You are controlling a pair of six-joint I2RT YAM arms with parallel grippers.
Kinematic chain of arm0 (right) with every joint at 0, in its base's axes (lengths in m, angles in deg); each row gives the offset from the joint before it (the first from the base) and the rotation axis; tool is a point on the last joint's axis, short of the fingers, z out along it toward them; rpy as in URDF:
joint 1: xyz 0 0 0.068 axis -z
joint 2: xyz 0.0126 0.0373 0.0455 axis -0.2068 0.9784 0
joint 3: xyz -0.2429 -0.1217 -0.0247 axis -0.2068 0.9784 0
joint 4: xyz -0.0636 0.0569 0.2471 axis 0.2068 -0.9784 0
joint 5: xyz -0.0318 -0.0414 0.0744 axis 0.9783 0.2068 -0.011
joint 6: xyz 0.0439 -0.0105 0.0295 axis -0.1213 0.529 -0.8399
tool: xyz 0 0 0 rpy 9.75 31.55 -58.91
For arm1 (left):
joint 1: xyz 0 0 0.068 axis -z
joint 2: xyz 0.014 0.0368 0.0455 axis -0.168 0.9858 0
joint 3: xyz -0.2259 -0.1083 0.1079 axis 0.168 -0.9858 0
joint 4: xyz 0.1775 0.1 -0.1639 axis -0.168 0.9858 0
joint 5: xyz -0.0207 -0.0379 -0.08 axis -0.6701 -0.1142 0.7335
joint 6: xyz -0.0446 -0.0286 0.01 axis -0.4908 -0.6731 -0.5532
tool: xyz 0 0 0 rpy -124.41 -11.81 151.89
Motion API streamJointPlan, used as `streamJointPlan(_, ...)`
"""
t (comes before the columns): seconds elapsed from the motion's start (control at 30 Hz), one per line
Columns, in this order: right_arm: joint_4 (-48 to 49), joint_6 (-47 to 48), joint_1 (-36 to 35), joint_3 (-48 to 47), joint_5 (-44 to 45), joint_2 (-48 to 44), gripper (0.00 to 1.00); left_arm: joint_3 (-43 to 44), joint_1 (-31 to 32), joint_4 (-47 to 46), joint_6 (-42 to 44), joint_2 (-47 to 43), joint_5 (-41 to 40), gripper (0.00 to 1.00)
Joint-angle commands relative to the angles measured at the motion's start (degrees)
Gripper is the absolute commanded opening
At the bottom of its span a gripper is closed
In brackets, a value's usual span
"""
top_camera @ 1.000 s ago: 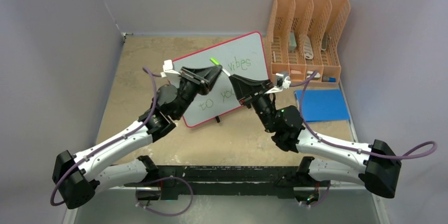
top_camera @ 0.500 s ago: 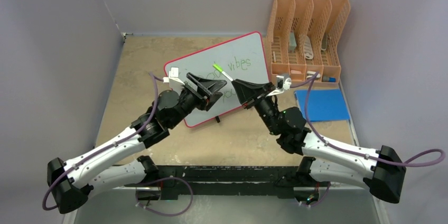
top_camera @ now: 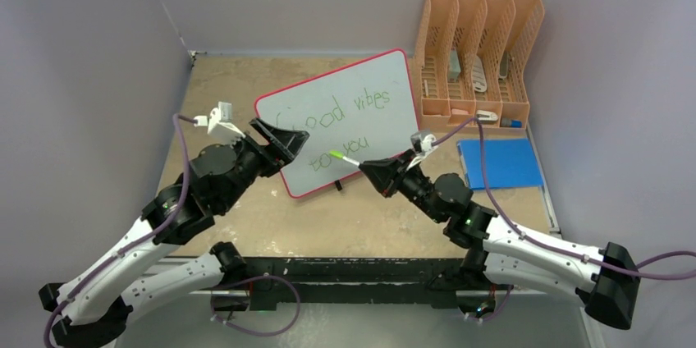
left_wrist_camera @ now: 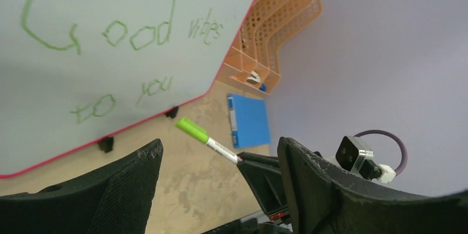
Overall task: Write a sentence on the whiteboard
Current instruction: Place the whiteboard marker at the center of the board.
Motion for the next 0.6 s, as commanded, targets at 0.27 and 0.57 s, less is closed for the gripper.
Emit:
streamJointPlan(0.27,-3.7,-10.2,5.9,7.5,-22.5,6.1,0.00,5.1,0.1,11.7,15.4,2.6,-6.9,0.77)
streamJointPlan(0.57,2.6,-11.6,12.8,8.5,-32.6,19.3,0.00,7.7,0.2,16.6,18.7,2.6,-12.2,0.83)
